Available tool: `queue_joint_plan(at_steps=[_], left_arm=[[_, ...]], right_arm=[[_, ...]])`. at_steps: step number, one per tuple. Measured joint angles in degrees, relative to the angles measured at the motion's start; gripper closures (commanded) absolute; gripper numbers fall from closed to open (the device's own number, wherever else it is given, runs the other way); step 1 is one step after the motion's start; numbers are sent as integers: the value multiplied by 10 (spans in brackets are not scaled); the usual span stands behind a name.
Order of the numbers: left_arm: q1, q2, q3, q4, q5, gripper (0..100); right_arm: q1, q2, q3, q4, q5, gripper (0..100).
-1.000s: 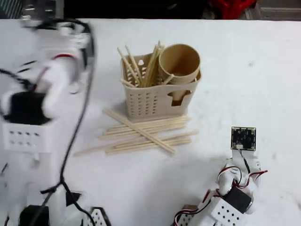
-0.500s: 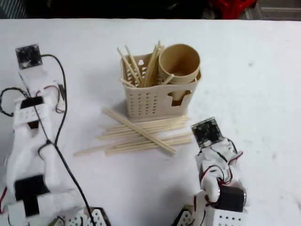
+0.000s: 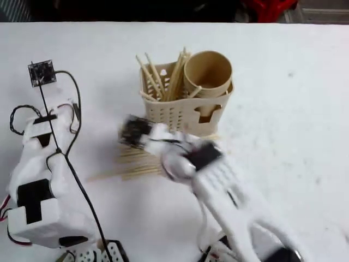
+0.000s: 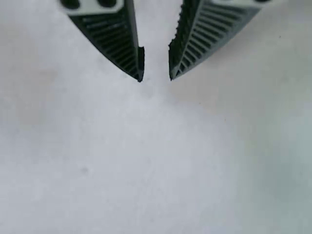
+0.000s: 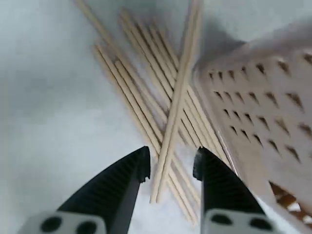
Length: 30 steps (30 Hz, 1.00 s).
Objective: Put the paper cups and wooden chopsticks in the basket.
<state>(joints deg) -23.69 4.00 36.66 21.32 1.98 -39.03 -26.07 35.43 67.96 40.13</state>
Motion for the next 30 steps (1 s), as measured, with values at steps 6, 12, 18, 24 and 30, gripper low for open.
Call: queue_joint_plan(at_steps=[6,12,18,24,30], left_arm=[[1,0,0,0,0,897],[0,0,0,0,0,897],[0,0,0,0,0,897],[1,4,0,0,0,897],[1,4,0,0,0,897]], right_arm=[[2,142,39,-132,31,765],[17,143,119,-250,32,765],[18,144,135,-276,33,790],[25,183,139,-311,33,854],[31,213,117,-312,33,877]])
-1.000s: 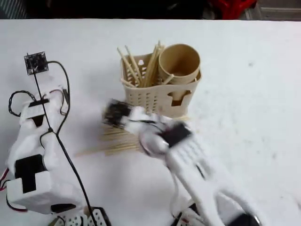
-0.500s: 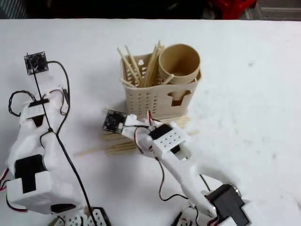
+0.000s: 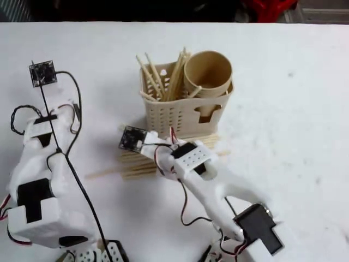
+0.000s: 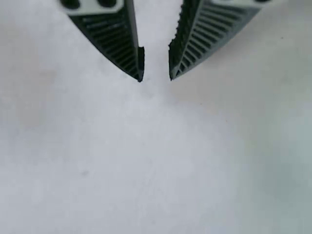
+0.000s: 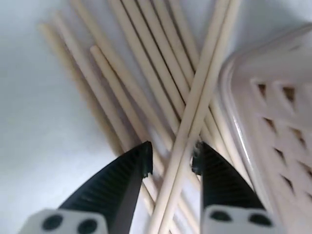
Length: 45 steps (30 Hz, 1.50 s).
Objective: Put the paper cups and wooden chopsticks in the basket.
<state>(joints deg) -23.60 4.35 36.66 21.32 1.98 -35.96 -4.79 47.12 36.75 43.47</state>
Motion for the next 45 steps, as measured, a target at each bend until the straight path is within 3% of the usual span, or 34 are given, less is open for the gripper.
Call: queue_joint_plan(at_steps=[8,19,28,39,45], left_arm=[[0,0,0,0,0,897],[0,0,0,0,0,897],[0,0,0,0,0,897],[0,0,0,0,0,897],[0,0,0,0,0,897]], right_arm=[[7,2,-6,-2,-1,982],[8,-2,-32,55,-1,983],[8,-158,46,63,0,983],[9,-375,79,64,-112,984],[10,-457,-6,116,-174,984]])
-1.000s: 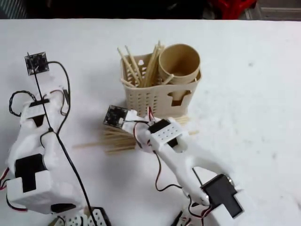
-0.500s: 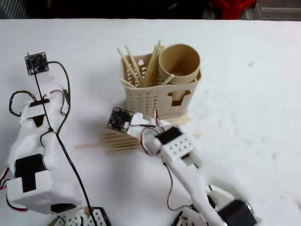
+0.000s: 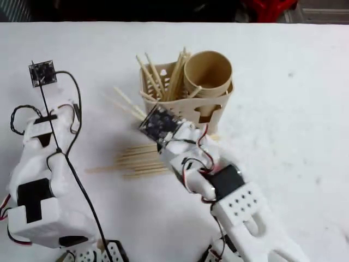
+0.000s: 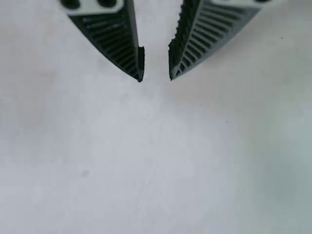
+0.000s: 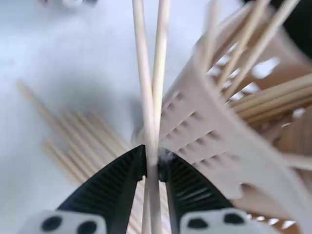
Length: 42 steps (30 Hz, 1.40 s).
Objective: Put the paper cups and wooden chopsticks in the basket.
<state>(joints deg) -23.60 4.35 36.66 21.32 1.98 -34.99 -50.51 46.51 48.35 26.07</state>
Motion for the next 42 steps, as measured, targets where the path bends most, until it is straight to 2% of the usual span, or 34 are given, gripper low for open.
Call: queue_joint_plan(at_steps=[5,10,14,17,22,30,38,42], left_arm=[[0,0,0,0,0,897],[0,0,0,0,0,897],[0,0,0,0,0,897],[0,0,0,0,0,897],[0,0,0,0,0,897],[0,0,0,0,0,897],[0,0,0,0,0,897],[0,0,0,0,0,897]], right_arm=[[0,21,-151,14,-42,984],[0,125,-331,13,-82,983],[1,234,-455,-19,-110,983],[2,287,-489,-56,-115,983],[2,283,-440,-152,-116,983],[45,243,-144,-447,-168,982],[84,238,-45,-486,-213,967],[87,236,-35,-481,-220,828]])
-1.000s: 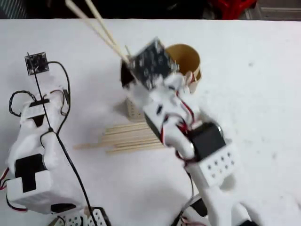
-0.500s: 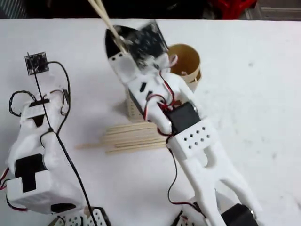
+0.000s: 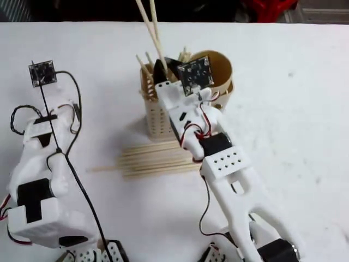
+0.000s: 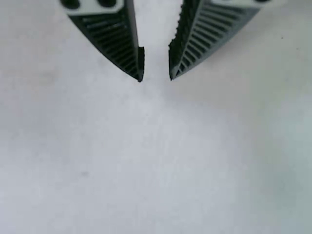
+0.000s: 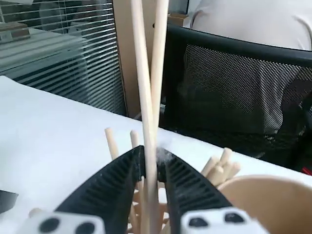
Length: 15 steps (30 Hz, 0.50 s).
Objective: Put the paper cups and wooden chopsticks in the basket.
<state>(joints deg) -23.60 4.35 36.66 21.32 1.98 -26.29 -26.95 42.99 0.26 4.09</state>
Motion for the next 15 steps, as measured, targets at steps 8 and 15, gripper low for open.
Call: queue_joint_plan(at_steps=[8,15], left_arm=[[0,0,0,0,0,897],[0,0,0,0,0,897]], right_arm=[[5,-98,0,135,0,755],[4,-281,0,312,85,794]])
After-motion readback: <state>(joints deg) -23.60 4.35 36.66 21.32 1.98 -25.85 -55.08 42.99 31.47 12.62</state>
